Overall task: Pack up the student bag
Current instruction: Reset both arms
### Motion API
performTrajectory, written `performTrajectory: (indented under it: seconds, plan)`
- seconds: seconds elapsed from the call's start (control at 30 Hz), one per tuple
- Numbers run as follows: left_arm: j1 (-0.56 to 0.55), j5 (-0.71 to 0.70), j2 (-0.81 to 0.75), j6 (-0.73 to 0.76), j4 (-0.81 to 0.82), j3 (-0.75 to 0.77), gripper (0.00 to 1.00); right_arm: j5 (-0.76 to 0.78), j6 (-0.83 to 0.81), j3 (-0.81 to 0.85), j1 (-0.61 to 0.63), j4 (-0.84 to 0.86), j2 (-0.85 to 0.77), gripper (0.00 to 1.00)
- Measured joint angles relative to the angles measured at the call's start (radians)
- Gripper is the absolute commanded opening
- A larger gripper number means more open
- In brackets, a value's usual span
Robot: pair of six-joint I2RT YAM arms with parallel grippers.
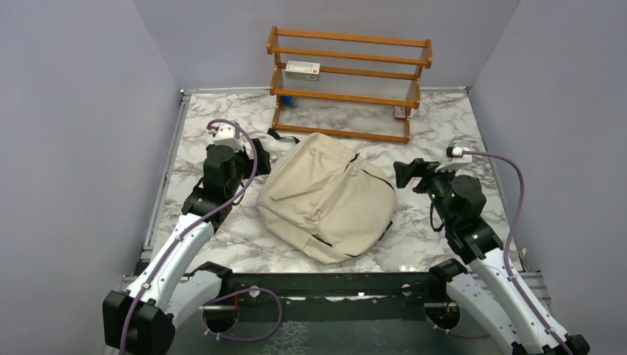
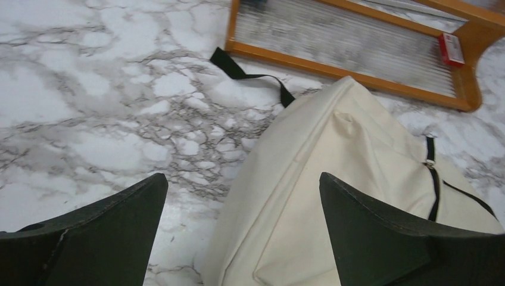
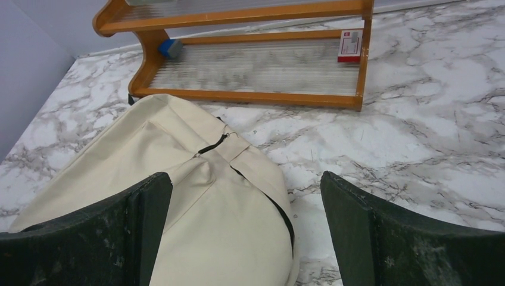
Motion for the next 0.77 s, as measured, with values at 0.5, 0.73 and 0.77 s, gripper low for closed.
performTrajectory:
  seconds: [0.5, 0.73, 0.77]
  plan:
    - [0.003, -0.261, -0.169, -0.055, -0.098, -0.098, 0.99, 0.068, -0.016, -0.036, 0.0, -0.096, -0.189, 1.0]
    - [0.003, -0.266, -0.185, -0.062, -0.098, -0.115, 0.99, 0.079, -0.011, -0.071, 0.0, -0.121, -0.224, 1.0]
    - [0.003, -0.266, -0.185, -0.061, -0.098, -0.115, 0.99, 0.08, -0.01, -0.071, 0.0, -0.121, -0.227, 1.0]
